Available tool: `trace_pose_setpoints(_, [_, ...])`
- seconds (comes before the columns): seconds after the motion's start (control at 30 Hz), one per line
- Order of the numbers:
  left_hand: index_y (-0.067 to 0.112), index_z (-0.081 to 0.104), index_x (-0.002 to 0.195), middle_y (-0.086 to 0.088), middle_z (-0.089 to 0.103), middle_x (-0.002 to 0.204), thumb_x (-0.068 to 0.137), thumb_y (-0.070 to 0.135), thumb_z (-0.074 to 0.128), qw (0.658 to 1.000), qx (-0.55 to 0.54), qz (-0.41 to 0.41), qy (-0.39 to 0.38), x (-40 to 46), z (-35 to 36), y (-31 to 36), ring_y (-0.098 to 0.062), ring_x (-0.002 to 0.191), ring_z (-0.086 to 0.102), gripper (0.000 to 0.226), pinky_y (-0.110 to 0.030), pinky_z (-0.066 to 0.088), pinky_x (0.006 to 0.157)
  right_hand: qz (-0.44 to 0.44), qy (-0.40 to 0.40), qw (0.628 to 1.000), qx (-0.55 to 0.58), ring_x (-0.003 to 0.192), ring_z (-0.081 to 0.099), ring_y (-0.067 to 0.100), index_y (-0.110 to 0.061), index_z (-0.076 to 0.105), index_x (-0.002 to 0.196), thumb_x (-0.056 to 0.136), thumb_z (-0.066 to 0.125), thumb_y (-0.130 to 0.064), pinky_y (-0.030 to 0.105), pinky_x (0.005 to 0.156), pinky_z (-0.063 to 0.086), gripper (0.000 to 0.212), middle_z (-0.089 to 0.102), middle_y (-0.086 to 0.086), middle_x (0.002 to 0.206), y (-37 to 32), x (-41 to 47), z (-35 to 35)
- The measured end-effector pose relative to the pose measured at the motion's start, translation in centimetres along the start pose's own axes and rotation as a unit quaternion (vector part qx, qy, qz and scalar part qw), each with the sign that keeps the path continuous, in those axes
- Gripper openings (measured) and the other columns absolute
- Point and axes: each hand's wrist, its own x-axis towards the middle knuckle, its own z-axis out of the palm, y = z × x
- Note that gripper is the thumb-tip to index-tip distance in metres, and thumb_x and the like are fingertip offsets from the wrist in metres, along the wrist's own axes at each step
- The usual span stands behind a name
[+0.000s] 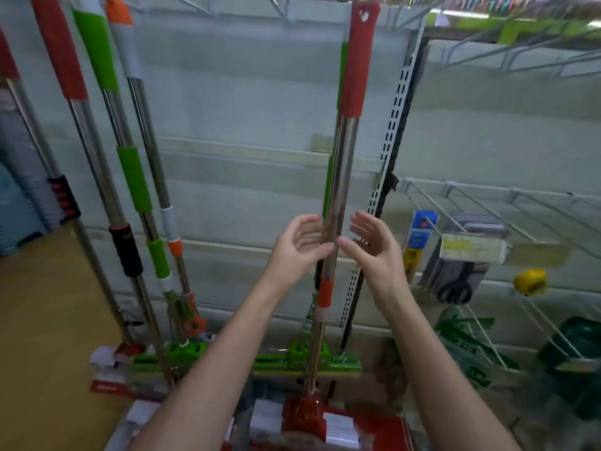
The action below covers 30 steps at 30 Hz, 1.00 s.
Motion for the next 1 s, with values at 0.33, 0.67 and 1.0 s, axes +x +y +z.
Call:
trace_pose_setpoints(0.33, [0.023, 0.066, 0.103, -0.001, 0.072, 0.103, 0.089, 0.015, 0.075, 0.996, 0.061, -0.061, 0.017, 1.8, 2.4, -2.8, -0.02, 0.104, 0.068, 0.018, -0.037, 0.054, 0.099, -0.025, -0.046, 0.999, 0.003, 0.107, 0.07, 0.017, -0.017, 0.065, 0.125, 0.103, 0.057, -0.027, 0.039, 0.097, 0.058, 0.025, 0.073, 0.002, 0.111, -0.6, 4.6, 0.5])
trace_pose_setpoints(0.67, [0.014, 0.063, 0.113, -0.009, 0.074, 0.109, 0.101, 0.018, 0.058, 0.987, 0.098, -0.124, -0.039, 0.7, 3.2, -2.6, -0.017, 0.101, 0.07, 0.014, -0.03, 0.057, 0.09, -0.01, -0.07, 0.997, 0.027, 0.102, 0.073, 0.024, -0.001, 0.061, 0.115, 0.106, 0.047, -0.016, 0.034, 0.093, 0.06, 0.023, 0.074, 0.015, 0.109, -0.2, 4.3, 2.0])
trace_pose_setpoints(1.0, [0.004, 0.061, 0.116, -0.018, 0.073, 0.105, 0.102, 0.016, 0.055, 0.984, 0.114, -0.129, -0.041, 0.0, 3.5, -2.8, -0.025, 0.097, 0.072, 0.02, -0.025, 0.058, 0.079, -0.009, -0.044, 0.997, 0.06, 0.087, 0.068, 0.012, 0.003, 0.059, 0.112, 0.107, 0.046, -0.018, 0.027, 0.083, 0.059, 0.026, 0.067, 0.009, 0.093, -0.8, 3.5, 2.9])
